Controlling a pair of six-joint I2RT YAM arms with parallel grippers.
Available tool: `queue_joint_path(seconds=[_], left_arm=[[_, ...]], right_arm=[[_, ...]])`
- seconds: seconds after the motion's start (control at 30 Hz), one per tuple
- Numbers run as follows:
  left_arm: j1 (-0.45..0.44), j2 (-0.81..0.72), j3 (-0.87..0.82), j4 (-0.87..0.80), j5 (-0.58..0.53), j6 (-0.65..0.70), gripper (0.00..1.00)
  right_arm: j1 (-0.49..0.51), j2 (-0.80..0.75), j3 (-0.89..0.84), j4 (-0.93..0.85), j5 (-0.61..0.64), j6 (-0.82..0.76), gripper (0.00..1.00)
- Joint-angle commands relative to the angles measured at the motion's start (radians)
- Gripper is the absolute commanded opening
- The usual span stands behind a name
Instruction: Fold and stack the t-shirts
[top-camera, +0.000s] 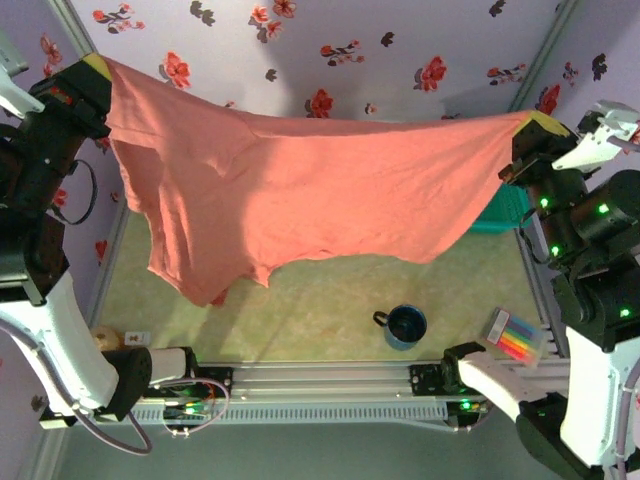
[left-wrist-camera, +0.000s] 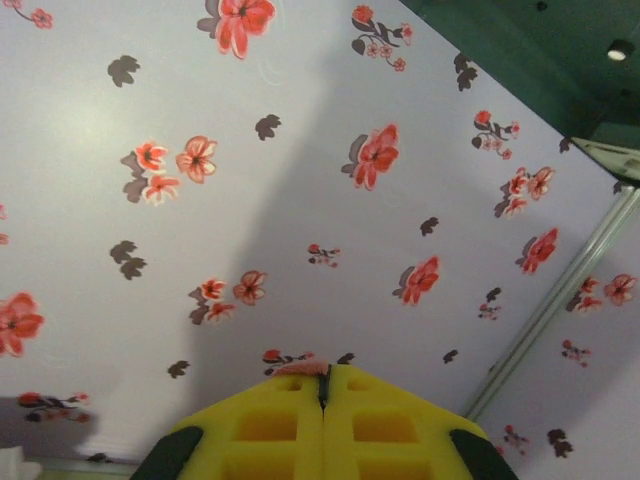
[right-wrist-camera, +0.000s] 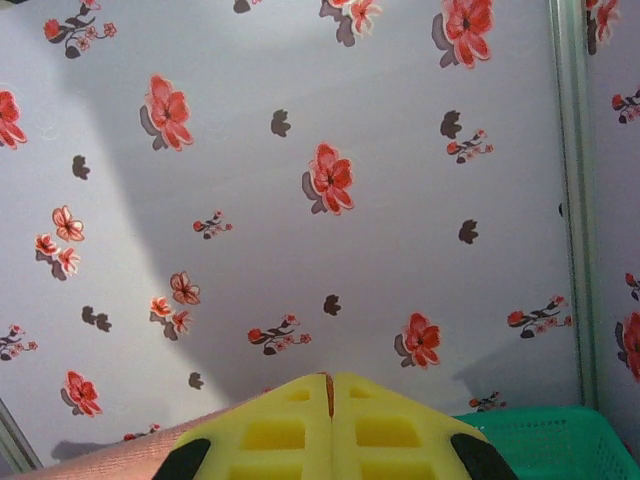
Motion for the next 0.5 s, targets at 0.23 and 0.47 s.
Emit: queue_joint_path(seconds=[0.23, 0.47], left_arm=[[0.007, 0.105, -0.017, -0.027, -0.006, 0.067, 0.00], [-0.007, 0.294, -0.223, 0.129, 0.027, 0.071, 0.00]], right_arm=[[-0.002, 0.162, 0.057, -0.030, 0.133, -0.117, 0.00], [-0.031, 0.381, -0.046, 0.045, 0.133, -0.113, 0.00]])
